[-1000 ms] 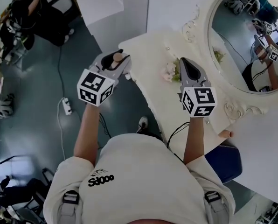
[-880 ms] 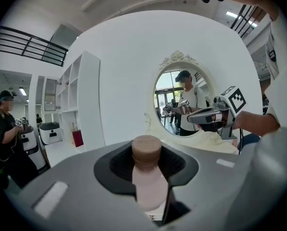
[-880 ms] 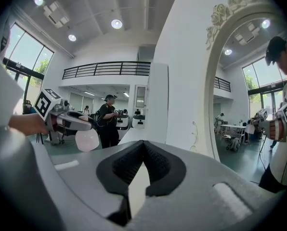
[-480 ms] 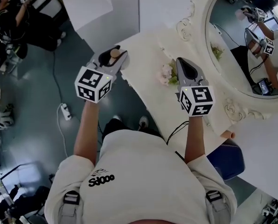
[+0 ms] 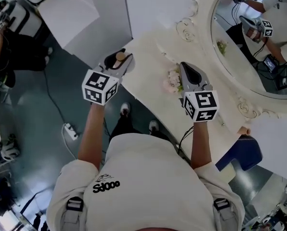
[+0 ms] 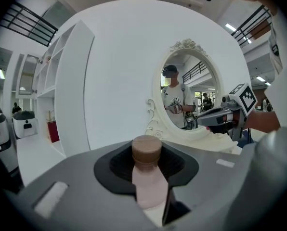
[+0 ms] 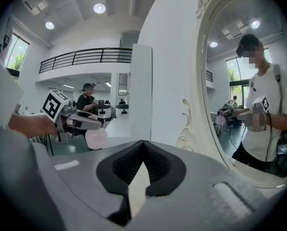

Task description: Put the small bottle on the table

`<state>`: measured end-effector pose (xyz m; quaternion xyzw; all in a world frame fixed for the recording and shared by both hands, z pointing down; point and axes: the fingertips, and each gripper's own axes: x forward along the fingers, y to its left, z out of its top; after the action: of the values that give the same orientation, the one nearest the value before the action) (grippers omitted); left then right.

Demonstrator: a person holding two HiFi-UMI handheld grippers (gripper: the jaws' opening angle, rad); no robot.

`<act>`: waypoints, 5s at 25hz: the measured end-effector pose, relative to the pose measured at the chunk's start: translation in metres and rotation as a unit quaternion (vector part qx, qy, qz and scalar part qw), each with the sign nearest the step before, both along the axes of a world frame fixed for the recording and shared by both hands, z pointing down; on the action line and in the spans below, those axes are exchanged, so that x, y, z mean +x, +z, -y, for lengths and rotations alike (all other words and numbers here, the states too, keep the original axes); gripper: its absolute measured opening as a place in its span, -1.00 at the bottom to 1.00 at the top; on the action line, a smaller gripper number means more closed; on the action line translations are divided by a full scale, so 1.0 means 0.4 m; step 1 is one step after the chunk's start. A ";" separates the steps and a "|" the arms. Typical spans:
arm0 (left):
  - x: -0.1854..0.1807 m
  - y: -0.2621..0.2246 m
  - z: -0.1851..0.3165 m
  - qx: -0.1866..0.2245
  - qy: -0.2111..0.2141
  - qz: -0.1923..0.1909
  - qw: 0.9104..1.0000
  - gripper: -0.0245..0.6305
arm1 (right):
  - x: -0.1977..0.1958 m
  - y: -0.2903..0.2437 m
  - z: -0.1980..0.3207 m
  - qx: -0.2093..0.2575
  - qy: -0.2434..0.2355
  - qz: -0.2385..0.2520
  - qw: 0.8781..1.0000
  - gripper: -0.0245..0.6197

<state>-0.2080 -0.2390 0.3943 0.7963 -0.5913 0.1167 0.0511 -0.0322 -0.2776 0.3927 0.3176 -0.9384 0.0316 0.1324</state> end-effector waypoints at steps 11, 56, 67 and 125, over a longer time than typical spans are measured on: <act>-0.088 0.169 0.201 -0.045 0.094 0.005 0.995 -0.50 | -0.040 0.085 0.076 -0.037 0.123 -0.011 0.992 -0.92; 0.026 0.620 0.373 -0.160 0.281 0.031 0.946 -0.43 | -0.062 0.253 0.120 -0.124 0.248 -0.052 0.959 -0.92; -0.006 0.540 0.382 -0.183 0.249 0.004 0.951 -0.07 | -0.027 0.198 0.156 -0.089 0.202 -0.062 0.973 -0.92; 0.005 -0.359 0.160 0.167 0.156 0.054 0.972 -0.87 | -0.071 -0.334 0.108 0.182 0.083 -0.035 0.979 -0.92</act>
<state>-0.2061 -0.3028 0.2508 0.8687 -0.4725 0.0651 -0.1336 -0.0606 -0.3206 0.2590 0.4144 -0.8935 -0.1400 0.1020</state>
